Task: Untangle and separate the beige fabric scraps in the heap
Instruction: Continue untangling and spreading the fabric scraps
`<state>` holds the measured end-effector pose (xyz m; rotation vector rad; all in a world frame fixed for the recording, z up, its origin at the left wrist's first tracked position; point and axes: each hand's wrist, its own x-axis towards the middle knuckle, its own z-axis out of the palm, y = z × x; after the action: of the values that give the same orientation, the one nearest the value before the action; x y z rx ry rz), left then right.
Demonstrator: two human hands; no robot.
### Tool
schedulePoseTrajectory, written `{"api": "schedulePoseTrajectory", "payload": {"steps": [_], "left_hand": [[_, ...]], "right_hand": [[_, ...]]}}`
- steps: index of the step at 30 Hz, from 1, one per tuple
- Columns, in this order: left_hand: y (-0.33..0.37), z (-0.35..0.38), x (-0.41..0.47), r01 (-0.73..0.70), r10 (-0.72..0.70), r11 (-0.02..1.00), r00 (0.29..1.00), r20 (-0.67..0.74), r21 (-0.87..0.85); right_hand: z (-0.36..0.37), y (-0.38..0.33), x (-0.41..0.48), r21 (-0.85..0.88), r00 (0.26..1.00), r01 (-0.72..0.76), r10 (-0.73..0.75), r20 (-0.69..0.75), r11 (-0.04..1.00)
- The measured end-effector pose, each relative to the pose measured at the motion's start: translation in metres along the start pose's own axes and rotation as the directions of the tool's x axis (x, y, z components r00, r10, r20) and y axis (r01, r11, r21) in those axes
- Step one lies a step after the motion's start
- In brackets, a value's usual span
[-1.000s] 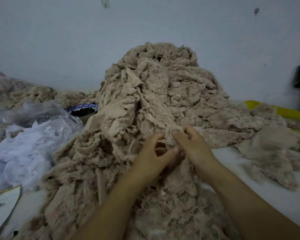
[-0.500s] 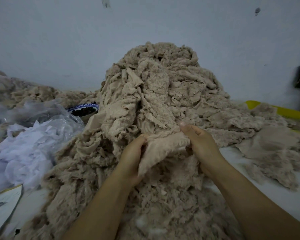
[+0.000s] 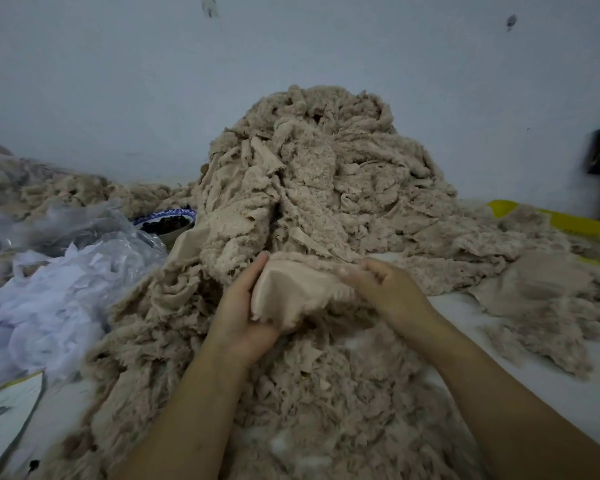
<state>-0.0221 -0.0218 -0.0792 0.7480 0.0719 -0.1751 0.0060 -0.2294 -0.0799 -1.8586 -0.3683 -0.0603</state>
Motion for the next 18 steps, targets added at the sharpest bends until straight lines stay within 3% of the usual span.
{"api": "schedulePoseTrajectory", "payload": {"steps": [3, 5, 7, 9, 12, 16, 17, 18], "left_hand": [[0.002, -0.003, 0.000, -0.008, 0.009, 0.998, 1.000, 0.015, -0.066], [0.002, -0.003, 0.000, -0.031, 0.034, 0.994, 0.999, 0.025, -0.104], [0.004, -0.004, 0.000, -0.067, 0.072, 0.981, 0.997, 0.023, -0.180], [0.008, -0.006, 0.000, -0.122, 0.128, 0.968, 0.992, 0.017, -0.219], [0.011, -0.006, 0.002, -0.169, 0.168, 0.965, 0.986, -0.023, -0.201], [0.009, -0.003, 0.006, -0.153, 0.136, 0.938, 0.988, -0.074, -0.313], [0.008, -0.002, 0.007, -0.181, 0.155, 0.959, 0.979, -0.130, -0.217], [0.006, -0.001, 0.007, -0.226, 0.223, 0.974, 0.955, -0.197, 0.007]], "right_hand": [[0.005, 0.011, 0.004, -0.326, 0.996, 0.077, -0.056, 0.073, 0.942], [0.004, 0.017, 0.008, -0.443, 0.996, 0.074, -0.087, -0.008, 0.893], [0.000, 0.018, 0.012, -0.476, 0.991, -0.020, -0.046, -0.128, 0.879], [-0.006, 0.021, 0.014, -0.384, 0.972, -0.124, 0.035, -0.232, 0.915], [-0.013, 0.024, 0.016, -0.070, 0.930, -0.196, 0.163, -0.329, 0.978], [-0.014, 0.022, 0.018, 0.236, 0.946, -0.201, 0.251, -0.205, 0.951], [-0.013, 0.021, 0.018, 0.281, 0.957, -0.198, 0.247, -0.150, 0.939], [-0.010, 0.021, 0.016, 0.313, 0.962, -0.207, 0.250, -0.107, 0.927]]}}
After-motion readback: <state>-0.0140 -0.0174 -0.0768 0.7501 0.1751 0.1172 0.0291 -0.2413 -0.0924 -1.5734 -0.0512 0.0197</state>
